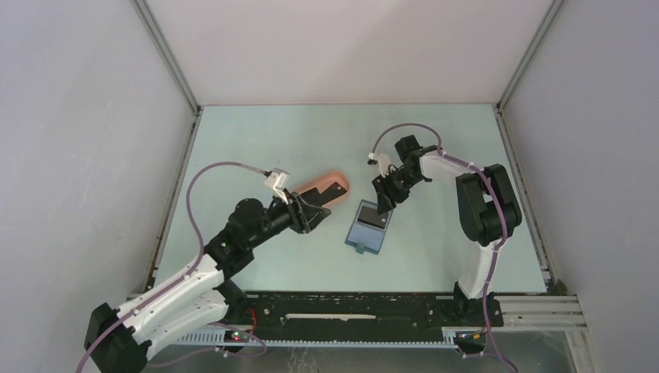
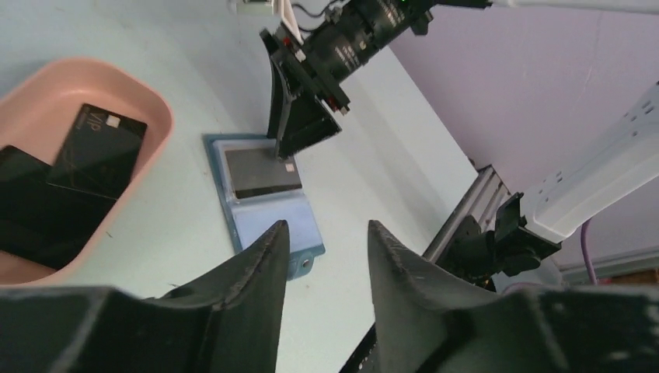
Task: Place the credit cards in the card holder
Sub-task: Insert the credit card into the card holder.
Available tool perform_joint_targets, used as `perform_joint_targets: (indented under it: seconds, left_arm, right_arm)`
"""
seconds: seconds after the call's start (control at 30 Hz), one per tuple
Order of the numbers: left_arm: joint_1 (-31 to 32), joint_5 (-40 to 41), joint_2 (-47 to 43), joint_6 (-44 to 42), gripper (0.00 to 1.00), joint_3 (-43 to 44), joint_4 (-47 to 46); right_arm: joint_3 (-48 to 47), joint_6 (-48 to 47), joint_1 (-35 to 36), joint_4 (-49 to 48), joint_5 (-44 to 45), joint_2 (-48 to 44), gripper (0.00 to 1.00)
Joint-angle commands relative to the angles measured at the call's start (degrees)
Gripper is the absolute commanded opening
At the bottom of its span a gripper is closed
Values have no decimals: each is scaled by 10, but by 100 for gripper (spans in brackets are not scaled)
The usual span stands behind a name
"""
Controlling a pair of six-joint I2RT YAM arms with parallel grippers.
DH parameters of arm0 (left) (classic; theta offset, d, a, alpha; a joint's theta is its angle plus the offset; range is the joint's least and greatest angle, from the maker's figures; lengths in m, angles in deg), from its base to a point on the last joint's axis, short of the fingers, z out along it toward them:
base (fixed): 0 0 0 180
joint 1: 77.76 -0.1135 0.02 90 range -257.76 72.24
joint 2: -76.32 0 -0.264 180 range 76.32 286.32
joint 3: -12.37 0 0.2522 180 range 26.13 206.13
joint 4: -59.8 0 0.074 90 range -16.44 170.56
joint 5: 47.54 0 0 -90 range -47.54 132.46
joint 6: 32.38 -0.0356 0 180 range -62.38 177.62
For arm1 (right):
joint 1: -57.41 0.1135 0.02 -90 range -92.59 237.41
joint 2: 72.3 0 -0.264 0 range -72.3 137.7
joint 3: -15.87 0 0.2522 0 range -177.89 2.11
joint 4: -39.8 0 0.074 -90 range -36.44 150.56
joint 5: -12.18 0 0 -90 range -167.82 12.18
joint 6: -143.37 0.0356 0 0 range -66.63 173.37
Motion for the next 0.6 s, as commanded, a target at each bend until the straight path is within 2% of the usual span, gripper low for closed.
perform_joint_targets:
  seconds: [0.0, 0.17, 0.3, 0.43, 0.57]
  left_arm:
    - [2, 48, -46, -52, 53, -29, 6]
    - [0, 58, -65, -43, 79, -29, 21]
    - [-6, 57, -73, -31, 95, -21, 20]
    - [-20, 58, -81, -5, 98, 8, 28]
    - [-28, 53, -70, 22, 98, 84, 80]
  right_arm:
    - [-25, -4, 3, 45, -12, 11, 54]
    - [-25, -14, 12, 83, -30, 13, 50]
    - [-19, -21, 29, 108, -43, 5, 49]
    - [-13, -29, 57, 120, -51, -12, 49]
    - [-12, -26, 56, 102, -15, -55, 50]
